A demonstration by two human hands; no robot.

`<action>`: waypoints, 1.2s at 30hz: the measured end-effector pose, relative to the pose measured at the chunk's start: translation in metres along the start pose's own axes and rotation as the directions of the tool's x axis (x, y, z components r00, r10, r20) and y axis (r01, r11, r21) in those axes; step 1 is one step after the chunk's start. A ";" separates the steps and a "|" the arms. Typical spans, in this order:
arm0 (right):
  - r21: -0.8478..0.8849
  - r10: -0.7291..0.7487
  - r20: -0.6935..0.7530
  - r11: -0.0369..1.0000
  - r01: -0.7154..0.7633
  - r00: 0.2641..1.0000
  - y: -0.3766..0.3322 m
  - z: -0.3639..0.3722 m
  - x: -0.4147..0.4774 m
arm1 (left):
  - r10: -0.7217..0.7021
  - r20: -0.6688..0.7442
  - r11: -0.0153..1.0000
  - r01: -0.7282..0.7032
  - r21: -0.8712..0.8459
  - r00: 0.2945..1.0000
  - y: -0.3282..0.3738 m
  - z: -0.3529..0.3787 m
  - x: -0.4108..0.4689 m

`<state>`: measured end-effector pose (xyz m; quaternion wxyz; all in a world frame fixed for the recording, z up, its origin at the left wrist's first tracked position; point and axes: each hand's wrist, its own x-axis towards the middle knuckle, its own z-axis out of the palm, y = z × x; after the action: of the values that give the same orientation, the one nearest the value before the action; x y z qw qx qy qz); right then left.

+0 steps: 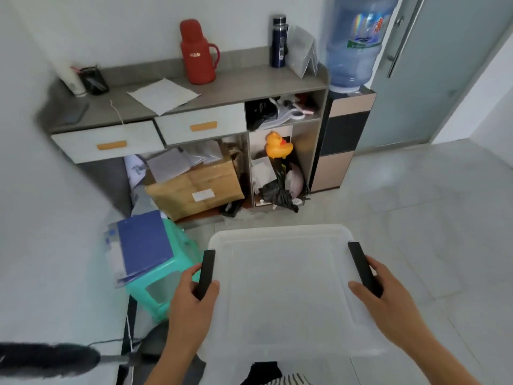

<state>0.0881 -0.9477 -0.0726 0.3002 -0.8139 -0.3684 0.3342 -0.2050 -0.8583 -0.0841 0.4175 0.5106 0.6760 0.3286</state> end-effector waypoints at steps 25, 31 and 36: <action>0.083 -0.201 0.029 0.977 0.198 0.979 -0.249 -0.061 0.526 | 0.065 -0.124 0.995 -0.075 -0.073 0.990 0.266 0.163 0.444; 0.115 -0.309 0.061 0.947 0.301 0.949 -0.325 -0.055 0.610 | 0.080 -0.215 0.993 -0.097 -0.067 0.973 0.307 0.154 0.517; 0.105 -0.341 0.032 0.936 0.336 0.940 -0.373 -0.031 0.663 | 0.150 -0.212 0.985 -0.164 -0.050 0.966 0.326 0.141 0.592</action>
<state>0.2983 -0.2202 0.0057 0.3836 -0.7142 -0.4934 0.3152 -0.0195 -0.1989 0.0026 0.3342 0.5113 0.6618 0.4347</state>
